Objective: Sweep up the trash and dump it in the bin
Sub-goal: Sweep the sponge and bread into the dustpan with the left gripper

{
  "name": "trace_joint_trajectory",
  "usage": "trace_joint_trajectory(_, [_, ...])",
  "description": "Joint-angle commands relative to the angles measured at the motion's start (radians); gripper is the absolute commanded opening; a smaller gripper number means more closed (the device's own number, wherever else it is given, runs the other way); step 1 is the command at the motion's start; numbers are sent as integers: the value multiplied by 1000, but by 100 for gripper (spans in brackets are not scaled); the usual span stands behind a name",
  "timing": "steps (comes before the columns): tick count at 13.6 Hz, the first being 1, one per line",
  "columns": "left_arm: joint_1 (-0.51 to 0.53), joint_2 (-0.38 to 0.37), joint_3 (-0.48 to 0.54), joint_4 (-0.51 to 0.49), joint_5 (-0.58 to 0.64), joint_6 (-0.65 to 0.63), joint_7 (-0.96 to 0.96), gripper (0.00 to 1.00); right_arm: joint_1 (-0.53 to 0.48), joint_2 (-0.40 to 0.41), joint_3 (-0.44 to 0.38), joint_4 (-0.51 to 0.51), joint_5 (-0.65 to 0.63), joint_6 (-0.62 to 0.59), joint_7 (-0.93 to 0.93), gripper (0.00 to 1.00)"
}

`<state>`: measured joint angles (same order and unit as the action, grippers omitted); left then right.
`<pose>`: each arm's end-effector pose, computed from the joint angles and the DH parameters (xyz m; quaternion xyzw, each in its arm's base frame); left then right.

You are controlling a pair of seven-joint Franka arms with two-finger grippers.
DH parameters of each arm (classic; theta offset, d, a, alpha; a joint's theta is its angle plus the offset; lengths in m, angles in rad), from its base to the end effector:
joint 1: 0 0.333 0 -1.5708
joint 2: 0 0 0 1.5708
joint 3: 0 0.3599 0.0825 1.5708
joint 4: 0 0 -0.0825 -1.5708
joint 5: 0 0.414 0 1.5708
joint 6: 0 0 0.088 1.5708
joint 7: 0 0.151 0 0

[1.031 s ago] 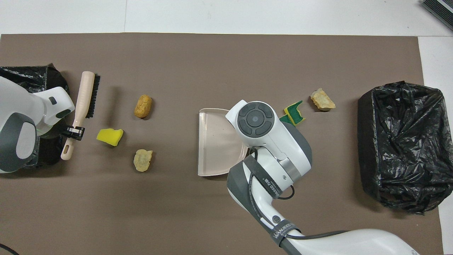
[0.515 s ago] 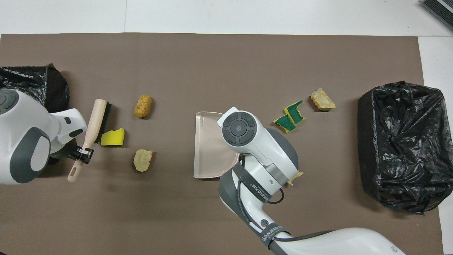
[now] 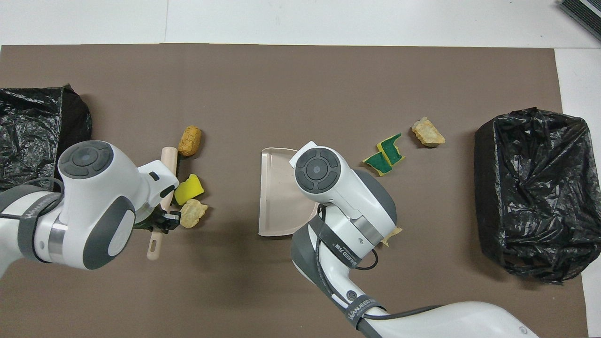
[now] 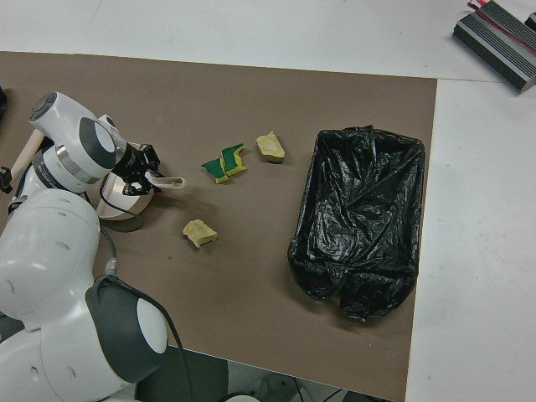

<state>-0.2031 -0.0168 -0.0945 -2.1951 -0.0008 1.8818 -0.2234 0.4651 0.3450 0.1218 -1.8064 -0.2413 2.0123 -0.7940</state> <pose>0.4813 -0.1478 0.3555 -0.9884 0.0364 0.1426 0.0385 0.5638 0.3412 0.3269 0.7292 0.6758 -0.0753 0.0771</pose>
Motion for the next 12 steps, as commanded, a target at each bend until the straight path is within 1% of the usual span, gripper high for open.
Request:
trace_joint_trajectory(1, [-7, -22, -34, 41, -28, -41, -156, 0, -8, -9, 6, -5, -30, -20, 19, 0])
trace_joint_trajectory(2, [-6, -32, -34, 66, -28, -73, -187, 0, -8, -9, 6, -5, -30, -20, 19, 0])
trace_joint_trajectory(3, [-4, -44, -31, 67, -28, -111, -195, 0, -8, -9, 7, -5, -30, -20, 19, 0])
trace_joint_trajectory(5, [7, -89, -27, 14, -28, -159, -249, 0, -8, -9, 6, -5, -30, -20, 19, 0])
trace_joint_trajectory(8, [11, -167, -25, -113, -28, -127, -353, 0, -8, -9, 6, -5, -30, -20, 19, 0])
trace_joint_trajectory(9, [11, -192, -25, -167, -28, -87, -408, 0, -8, -9, 6, -5, -30, -20, 19, 0])
trace_joint_trajectory(10, [11, -202, -27, -216, -28, -29, -450, 0, -8, -9, 6, -5, -30, -20, 19, 0])
trace_joint_trajectory(12, [5, -189, -31, -250, -30, 45, -493, 0, -8, -9, 6, -5, -30, -20, 21, 0])
